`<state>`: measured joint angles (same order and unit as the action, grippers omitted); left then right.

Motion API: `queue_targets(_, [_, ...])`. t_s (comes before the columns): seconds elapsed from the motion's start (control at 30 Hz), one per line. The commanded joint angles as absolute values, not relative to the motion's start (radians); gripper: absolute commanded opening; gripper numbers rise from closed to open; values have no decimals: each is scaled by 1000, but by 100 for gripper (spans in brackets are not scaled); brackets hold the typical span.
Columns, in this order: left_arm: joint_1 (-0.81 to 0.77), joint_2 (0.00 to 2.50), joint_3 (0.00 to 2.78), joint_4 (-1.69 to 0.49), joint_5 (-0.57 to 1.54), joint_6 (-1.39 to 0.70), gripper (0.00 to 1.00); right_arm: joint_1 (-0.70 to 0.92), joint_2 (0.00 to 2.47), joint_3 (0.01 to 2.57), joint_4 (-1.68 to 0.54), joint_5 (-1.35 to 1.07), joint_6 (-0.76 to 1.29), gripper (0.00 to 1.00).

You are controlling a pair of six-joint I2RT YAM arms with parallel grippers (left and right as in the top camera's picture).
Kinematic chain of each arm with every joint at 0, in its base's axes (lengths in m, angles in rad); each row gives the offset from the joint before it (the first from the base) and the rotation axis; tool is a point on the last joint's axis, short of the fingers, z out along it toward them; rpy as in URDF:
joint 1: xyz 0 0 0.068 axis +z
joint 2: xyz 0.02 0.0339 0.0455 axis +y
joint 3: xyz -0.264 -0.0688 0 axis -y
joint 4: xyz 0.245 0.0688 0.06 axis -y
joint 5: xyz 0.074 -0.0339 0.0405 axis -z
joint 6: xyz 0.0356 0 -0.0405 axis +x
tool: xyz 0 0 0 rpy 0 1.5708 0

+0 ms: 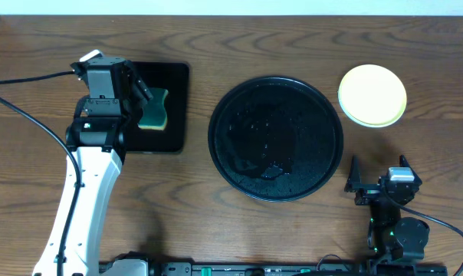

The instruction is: Clean dirty plates on tray and stack at the side

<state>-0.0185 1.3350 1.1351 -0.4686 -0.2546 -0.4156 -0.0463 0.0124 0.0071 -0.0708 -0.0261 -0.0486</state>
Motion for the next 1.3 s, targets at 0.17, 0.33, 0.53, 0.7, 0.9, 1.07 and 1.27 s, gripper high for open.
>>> queue_targets(0.17, [-16,1264,1122,-625,-303,-394,86,-47,5,6,-75,-15,-61,99])
queue_targets(0.33, [-16,1126,1015,-722,-297,-394,86,-47,5,6,-75,-15,-61,99])
queue_targets(0.53, [-16,897,716,-560,-297,-393,86,-47,5,6,-75,-15,-61,99])
queue_targets(0.7, [-16,698,459,-313,-281,-393,86,-47,5,6,-75,-15,-61,99])
queue_targets(0.9, [-16,480,218,-45,-271,-393,86,-47,5,6,-75,-15,-61,99])
queue_targets(1.07, [-16,349,83,86,-270,-393,86,-47,5,6,-76,-15,-61,99])
queue_targets(1.27, [-16,250,11,104,-270,-393,86,-47,5,6,-75,-15,-61,99])
